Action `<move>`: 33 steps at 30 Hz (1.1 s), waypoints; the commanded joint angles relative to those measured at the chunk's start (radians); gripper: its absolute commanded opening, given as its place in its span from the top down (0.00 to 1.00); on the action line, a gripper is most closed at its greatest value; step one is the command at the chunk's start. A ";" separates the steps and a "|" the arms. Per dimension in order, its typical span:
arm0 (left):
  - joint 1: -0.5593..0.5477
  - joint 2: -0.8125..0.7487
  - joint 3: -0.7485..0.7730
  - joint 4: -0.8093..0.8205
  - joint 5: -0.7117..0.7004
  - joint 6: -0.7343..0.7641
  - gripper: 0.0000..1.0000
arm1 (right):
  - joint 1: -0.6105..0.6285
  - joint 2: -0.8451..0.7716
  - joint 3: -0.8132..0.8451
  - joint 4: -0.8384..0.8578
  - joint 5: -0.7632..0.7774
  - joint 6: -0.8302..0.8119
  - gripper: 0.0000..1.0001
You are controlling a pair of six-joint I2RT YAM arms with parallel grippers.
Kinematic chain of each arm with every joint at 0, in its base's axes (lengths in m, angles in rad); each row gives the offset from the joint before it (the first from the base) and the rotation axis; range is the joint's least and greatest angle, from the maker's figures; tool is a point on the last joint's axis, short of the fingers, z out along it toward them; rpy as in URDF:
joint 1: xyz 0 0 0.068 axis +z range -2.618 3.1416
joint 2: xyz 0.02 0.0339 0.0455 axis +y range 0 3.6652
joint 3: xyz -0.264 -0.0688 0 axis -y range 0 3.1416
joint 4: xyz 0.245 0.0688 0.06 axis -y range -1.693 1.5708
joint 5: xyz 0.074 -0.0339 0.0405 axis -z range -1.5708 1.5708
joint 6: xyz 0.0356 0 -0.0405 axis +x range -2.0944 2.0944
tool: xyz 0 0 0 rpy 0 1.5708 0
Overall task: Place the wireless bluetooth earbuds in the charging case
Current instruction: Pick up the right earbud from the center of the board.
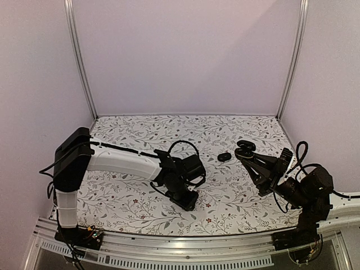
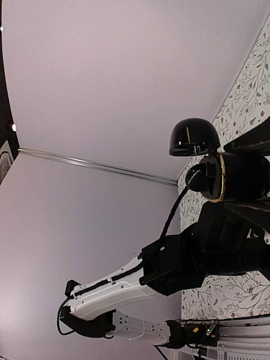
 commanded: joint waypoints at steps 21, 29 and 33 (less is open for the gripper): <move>-0.014 0.080 0.116 -0.074 -0.037 0.110 0.71 | 0.007 -0.016 -0.004 -0.003 0.000 -0.005 1.00; -0.016 0.127 0.190 -0.129 -0.044 0.147 0.72 | 0.007 -0.020 -0.003 -0.007 0.005 -0.006 1.00; -0.019 0.146 0.207 -0.166 -0.061 0.154 0.72 | 0.007 -0.018 -0.004 -0.006 0.005 -0.007 1.00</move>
